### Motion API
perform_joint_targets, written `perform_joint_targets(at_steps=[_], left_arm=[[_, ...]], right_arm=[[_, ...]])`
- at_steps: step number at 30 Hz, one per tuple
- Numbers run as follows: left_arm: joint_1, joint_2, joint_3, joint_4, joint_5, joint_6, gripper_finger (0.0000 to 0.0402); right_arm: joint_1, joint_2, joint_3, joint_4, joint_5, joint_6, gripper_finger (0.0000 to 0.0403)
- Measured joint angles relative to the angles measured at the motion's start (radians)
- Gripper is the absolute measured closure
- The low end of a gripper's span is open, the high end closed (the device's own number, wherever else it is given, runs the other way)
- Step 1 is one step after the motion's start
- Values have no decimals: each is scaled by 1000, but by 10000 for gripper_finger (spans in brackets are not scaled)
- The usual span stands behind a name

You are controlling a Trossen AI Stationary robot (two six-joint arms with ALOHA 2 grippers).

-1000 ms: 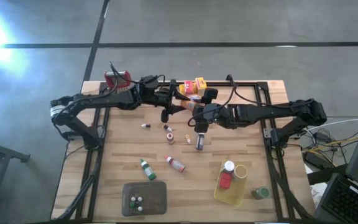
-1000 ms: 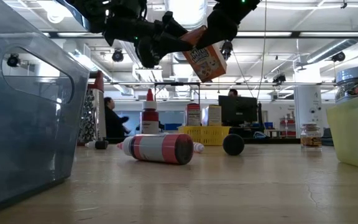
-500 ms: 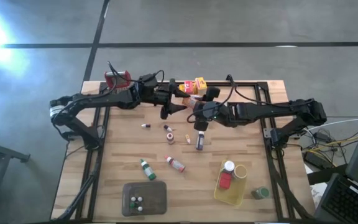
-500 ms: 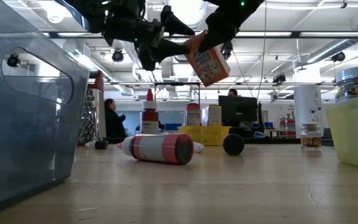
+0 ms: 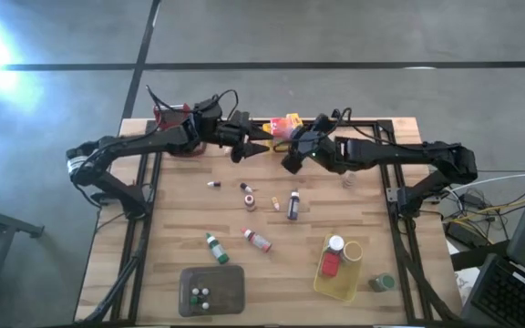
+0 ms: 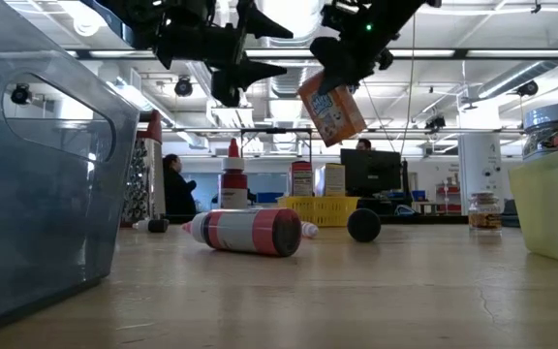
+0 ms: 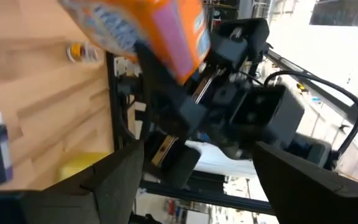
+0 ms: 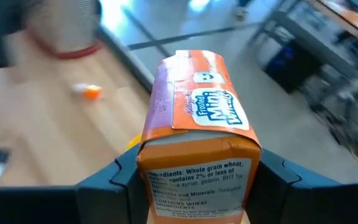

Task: Pick & Place Kitchen Items
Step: Put the orange cereal box into the top yellow bin

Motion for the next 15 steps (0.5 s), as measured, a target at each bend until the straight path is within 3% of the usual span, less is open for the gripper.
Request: perform_joint_targets(at_steps=[7, 15], left_arm=[[1, -1, 0, -20, 2, 62, 96], [1, -1, 0, -21, 0, 64, 96]], right_arm=[[-62, 0, -16, 26, 146, 96, 211], [-171, 0, -112, 160, 174, 163, 226]])
